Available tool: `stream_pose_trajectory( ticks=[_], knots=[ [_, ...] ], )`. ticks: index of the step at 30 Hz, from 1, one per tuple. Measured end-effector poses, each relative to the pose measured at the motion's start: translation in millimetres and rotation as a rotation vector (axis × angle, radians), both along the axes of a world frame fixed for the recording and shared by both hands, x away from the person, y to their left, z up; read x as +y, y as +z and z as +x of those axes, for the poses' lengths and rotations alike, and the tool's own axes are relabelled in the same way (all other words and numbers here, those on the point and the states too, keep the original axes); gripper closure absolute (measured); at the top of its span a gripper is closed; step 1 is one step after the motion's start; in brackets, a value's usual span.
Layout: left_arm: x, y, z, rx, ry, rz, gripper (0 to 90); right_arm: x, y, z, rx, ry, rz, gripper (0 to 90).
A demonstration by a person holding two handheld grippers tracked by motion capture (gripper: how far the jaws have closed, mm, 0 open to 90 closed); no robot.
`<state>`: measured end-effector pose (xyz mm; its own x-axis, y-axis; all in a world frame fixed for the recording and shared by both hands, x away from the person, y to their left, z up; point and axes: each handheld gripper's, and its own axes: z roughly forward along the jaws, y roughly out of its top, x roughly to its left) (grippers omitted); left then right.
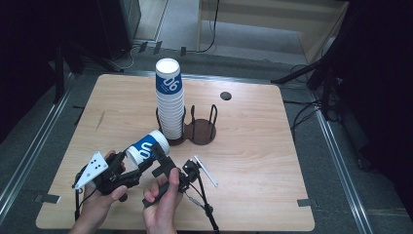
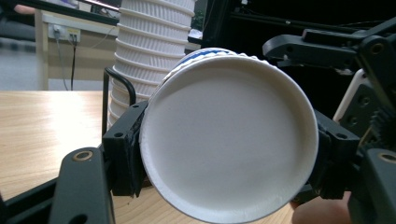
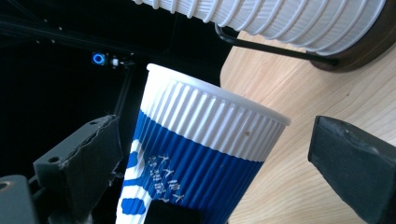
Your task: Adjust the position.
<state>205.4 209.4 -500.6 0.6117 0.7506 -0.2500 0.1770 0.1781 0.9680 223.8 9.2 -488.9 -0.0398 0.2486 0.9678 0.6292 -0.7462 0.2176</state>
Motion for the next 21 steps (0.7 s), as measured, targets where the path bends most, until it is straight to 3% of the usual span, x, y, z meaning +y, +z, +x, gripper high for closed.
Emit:
stream_pose_trajectory(
  ticks=[21],
  knots=[
    [-5.7,-1.0,-1.6,0.010,-0.040,0.014,28.3,2.9,-14.9,19.5,0.004,0.041,0.145,2.5]
  ],
)
